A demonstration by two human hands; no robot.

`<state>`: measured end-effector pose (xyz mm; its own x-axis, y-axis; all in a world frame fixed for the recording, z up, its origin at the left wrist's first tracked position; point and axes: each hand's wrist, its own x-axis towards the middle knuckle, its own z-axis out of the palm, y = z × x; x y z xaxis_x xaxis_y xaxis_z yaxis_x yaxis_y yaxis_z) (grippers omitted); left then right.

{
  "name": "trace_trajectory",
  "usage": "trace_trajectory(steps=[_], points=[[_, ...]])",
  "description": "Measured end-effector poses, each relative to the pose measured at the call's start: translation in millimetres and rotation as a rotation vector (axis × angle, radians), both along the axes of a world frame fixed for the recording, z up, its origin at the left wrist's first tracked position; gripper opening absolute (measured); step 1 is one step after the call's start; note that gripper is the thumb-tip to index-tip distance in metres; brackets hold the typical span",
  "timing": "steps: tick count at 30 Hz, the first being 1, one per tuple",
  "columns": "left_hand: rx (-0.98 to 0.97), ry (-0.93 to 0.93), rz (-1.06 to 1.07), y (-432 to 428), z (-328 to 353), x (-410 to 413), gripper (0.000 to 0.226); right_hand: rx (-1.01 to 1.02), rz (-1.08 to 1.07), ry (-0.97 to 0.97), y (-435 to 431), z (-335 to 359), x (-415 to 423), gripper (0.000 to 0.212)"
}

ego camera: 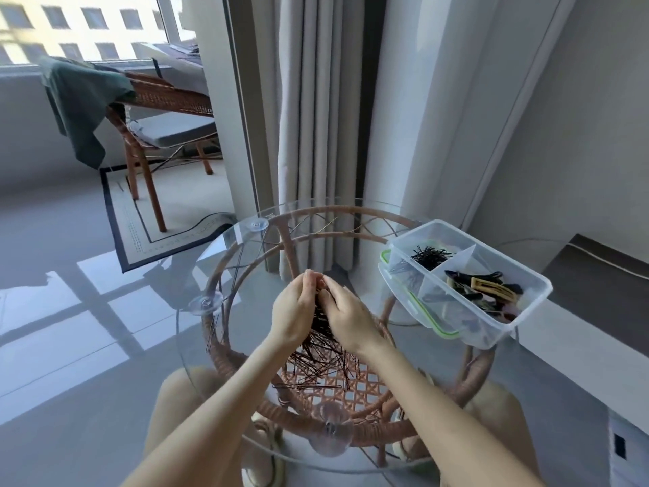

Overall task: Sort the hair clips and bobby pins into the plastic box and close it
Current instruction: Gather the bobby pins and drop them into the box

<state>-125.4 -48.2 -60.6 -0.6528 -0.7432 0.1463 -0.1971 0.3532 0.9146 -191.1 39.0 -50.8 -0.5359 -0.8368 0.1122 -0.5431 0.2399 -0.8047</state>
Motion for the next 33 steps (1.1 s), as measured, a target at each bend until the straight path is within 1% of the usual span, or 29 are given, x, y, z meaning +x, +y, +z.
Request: trace_trajectory(steps=[1, 2, 3, 4, 6, 7, 9, 10, 11, 13, 15, 17, 20, 21, 22, 24, 25, 26, 27, 29, 31, 33], points=[[0.103, 0.061, 0.017, 0, 2, 3, 0.048, -0.017, 0.029, -0.025, 7, 2, 1, 0.040], [0.203, 0.106, 0.019, -1, 4, 6, 0.044, 0.009, 0.067, -0.036, 15, 7, 2, 0.045], [0.277, 0.129, 0.004, -3, 6, 9, 0.041, 0.070, 0.124, -0.025, 24, 9, 1, 0.055], [0.314, 0.135, -0.034, -5, 9, 14, 0.041, 0.161, 0.196, 0.020, 33, 12, 2, 0.073], [0.343, 0.119, -0.143, -7, 12, 26, 0.041, 0.350, 0.337, 0.193, 47, 13, 1, 0.109], [0.350, 0.098, -0.192, -7, 12, 32, 0.041, 0.399, 0.376, 0.271, 49, 10, 1, 0.119], [0.351, 0.042, -0.253, -3, 14, 42, 0.039, 0.406, 0.359, 0.331, 48, -1, 2, 0.128], [0.342, 0.014, -0.269, 1, 15, 46, 0.039, 0.363, 0.326, 0.337, 46, -7, 3, 0.128], [0.336, 0.000, -0.279, 5, 17, 48, 0.042, 0.302, 0.287, 0.339, 43, -10, 4, 0.124], [0.347, 0.003, -0.266, 13, 24, 49, 0.044, 0.166, 0.210, 0.350, 38, -11, 6, 0.110], [0.342, 0.013, -0.237, 18, 32, 50, 0.037, 0.076, 0.158, 0.346, 33, -10, 6, 0.093], [0.328, 0.011, -0.228, 17, 35, 51, 0.035, 0.041, 0.141, 0.316, 31, -9, 5, 0.082], [0.296, -0.014, -0.233, 11, 39, 52, 0.034, 0.016, 0.149, 0.263, 32, -4, 4, 0.070], [0.280, -0.023, -0.239, 6, 38, 52, 0.034, 0.021, 0.150, 0.254, 34, -1, 4, 0.071], [0.243, -0.043, -0.242, 1, 36, 53, 0.036, 0.043, 0.148, 0.275, 37, 1, 3, 0.078], [0.065, -0.161, -0.248, -11, 32, 59, 0.053, 0.138, 0.126, 0.402, 45, 7, -1, 0.101], [-0.050, -0.261, -0.265, -15, 33, 63, 0.064, 0.208, 0.103, 0.473, 49, 9, -3, 0.107], [-0.164, -0.371, -0.293, -18, 33, 67, 0.073, 0.274, 0.083, 0.521, 52, 11, -6, 0.106], [-0.272, -0.483, -0.329, -20, 33, 69, 0.079, 0.327, 0.072, 0.539, 54, 11, -9, 0.102], [-0.477, -0.656, -0.387, -20, 31, 72, 0.085, 0.358, 0.079, 0.524, 54, 11, -11, 0.088], [-0.597, -0.697, -0.406, -18, 27, 70, 0.086, 0.333, 0.088, 0.463, 51, 11, -9, 0.068], [-0.597, -0.664, -0.412, -16, 26, 66, 0.084, 0.296, 0.097, 0.392, 47, 14, -6, 0.048]])
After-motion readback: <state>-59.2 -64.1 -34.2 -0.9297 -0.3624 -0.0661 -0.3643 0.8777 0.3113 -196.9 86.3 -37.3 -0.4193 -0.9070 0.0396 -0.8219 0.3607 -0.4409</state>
